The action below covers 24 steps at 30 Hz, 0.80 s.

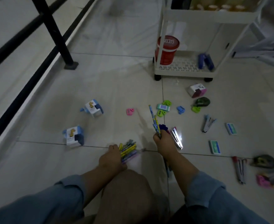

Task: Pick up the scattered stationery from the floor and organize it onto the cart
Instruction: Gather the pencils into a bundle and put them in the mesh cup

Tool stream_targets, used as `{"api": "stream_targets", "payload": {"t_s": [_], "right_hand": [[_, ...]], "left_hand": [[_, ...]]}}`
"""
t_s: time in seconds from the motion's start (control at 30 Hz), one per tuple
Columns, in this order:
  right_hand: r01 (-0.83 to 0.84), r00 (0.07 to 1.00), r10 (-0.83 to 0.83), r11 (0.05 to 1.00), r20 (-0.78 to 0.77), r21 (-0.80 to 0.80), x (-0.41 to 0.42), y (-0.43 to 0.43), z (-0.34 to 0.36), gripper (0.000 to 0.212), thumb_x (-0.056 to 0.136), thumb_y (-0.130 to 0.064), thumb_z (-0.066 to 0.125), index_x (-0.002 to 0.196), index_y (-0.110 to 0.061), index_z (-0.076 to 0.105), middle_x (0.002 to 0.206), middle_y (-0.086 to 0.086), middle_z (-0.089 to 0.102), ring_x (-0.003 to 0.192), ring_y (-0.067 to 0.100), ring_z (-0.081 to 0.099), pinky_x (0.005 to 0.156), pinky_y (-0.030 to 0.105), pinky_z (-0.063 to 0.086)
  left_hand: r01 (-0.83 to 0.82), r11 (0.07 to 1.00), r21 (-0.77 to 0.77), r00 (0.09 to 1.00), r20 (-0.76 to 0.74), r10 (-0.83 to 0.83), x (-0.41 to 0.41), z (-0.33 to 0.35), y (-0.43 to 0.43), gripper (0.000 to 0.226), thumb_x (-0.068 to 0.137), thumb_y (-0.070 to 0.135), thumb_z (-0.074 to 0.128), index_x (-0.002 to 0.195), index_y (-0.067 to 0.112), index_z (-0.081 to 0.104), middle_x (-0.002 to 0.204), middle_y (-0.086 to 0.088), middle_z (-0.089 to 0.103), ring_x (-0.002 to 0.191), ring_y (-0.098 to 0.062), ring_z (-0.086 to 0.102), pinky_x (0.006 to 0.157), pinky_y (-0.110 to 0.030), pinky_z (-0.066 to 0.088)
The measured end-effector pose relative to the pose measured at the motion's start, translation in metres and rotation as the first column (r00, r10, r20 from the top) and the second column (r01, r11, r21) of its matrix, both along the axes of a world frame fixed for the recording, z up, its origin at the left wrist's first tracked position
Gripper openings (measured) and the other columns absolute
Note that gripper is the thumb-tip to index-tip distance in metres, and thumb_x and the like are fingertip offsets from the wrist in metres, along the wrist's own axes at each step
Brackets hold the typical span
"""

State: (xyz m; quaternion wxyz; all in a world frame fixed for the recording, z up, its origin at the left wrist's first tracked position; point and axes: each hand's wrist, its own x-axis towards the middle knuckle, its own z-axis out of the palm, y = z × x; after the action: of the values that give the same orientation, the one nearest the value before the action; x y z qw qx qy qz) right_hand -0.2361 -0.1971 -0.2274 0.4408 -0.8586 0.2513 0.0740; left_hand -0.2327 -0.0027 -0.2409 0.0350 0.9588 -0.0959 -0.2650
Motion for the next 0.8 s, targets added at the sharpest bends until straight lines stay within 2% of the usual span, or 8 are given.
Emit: {"api": "stream_targets", "payload": {"t_s": [0.13,0.33,0.4,0.47,0.5,0.57,0.7,0.8], "right_hand": [[0.132,0.991,-0.134,0.977,0.0,0.164,-0.001,-0.004,-0.005,0.027,0.089,-0.011,0.047,0.066,-0.017,0.037,0.063,0.006,0.043,0.061,0.024,0.047,0.062,0.042,0.048],[0.274,0.957,-0.288,0.832,-0.046,0.483,0.001,-0.007,-0.003,0.006,0.093,-0.005,0.043,0.095,-0.006,0.048,0.067,0.006,0.048,0.049,0.018,0.041,0.047,0.026,0.04],[0.309,0.943,-0.324,0.76,-0.079,0.572,0.002,-0.006,-0.002,0.01,0.093,-0.003,0.042,0.095,-0.008,0.05,0.069,0.006,0.049,0.049,0.017,0.041,0.047,0.025,0.04],[0.33,0.932,-0.347,0.692,-0.106,0.642,0.005,-0.005,-0.002,0.014,0.093,-0.003,0.045,0.085,-0.012,0.051,0.066,0.006,0.047,0.05,0.016,0.041,0.047,0.025,0.039],[0.338,0.929,-0.35,0.668,-0.121,0.663,0.006,-0.004,-0.001,0.017,0.093,-0.005,0.047,0.079,-0.014,0.049,0.064,0.005,0.046,0.049,0.015,0.04,0.046,0.024,0.037],[0.334,0.929,-0.343,0.624,-0.137,0.706,0.009,-0.001,0.003,0.021,0.094,-0.013,0.051,0.074,-0.015,0.045,0.06,0.004,0.043,0.045,0.013,0.038,0.044,0.023,0.034],[0.346,0.929,-0.33,0.622,-0.166,0.703,0.015,0.004,0.007,0.031,0.092,-0.038,0.054,0.098,-0.008,0.053,0.07,0.004,0.05,0.053,0.014,0.045,0.049,0.026,0.041],[0.35,0.934,-0.301,0.654,-0.193,0.671,0.021,0.006,0.007,0.059,0.087,-0.063,0.042,0.114,-0.013,0.059,0.101,0.007,0.064,0.088,0.021,0.062,0.081,0.037,0.053]], "left_hand": [[0.061,0.997,0.049,0.998,0.003,-0.061,0.02,-0.006,-0.004,0.046,0.087,0.029,0.054,0.123,0.006,0.038,0.124,-0.011,0.046,0.113,-0.027,0.051,0.085,-0.034,0.046],[0.268,0.926,0.265,0.956,0.049,-0.29,0.046,-0.012,-0.014,0.03,0.093,0.025,0.046,0.118,0.008,0.049,0.125,-0.01,0.055,0.12,-0.026,0.046,0.096,-0.033,0.039],[0.263,0.946,0.191,0.962,0.03,-0.273,0.055,-0.004,-0.016,0.035,0.093,0.035,0.046,0.114,0.009,0.054,0.119,-0.01,0.06,0.111,-0.027,0.054,0.089,-0.03,0.04],[0.051,0.992,-0.118,0.997,-0.046,-0.057,0.067,0.005,-0.023,0.03,0.092,0.032,0.051,0.106,0.006,0.057,0.104,-0.013,0.063,0.091,-0.026,0.061,0.074,-0.027,0.043],[-0.121,0.942,-0.314,0.986,-0.149,0.077,0.072,0.01,-0.029,0.023,0.092,0.024,0.052,0.101,0.004,0.056,0.092,-0.014,0.064,0.075,-0.023,0.062,0.066,-0.026,0.045],[-0.44,0.703,-0.559,0.881,-0.421,0.216,0.078,0.02,-0.045,0.01,0.093,0.012,0.049,0.09,0.002,0.05,0.071,-0.011,0.059,0.05,-0.014,0.061,0.056,-0.025,0.05],[-0.756,0.406,-0.513,0.616,-0.768,0.175,0.074,0.034,-0.074,0.014,0.093,0.013,0.048,0.082,0.007,0.054,0.062,-0.006,0.06,0.059,-0.018,0.061,0.065,-0.032,0.053],[-0.833,0.328,-0.446,0.509,-0.85,0.137,0.066,0.031,-0.084,0.02,0.094,0.022,0.051,0.105,0.008,0.061,0.084,-0.008,0.068,0.076,-0.021,0.065,0.07,-0.033,0.056]]}}
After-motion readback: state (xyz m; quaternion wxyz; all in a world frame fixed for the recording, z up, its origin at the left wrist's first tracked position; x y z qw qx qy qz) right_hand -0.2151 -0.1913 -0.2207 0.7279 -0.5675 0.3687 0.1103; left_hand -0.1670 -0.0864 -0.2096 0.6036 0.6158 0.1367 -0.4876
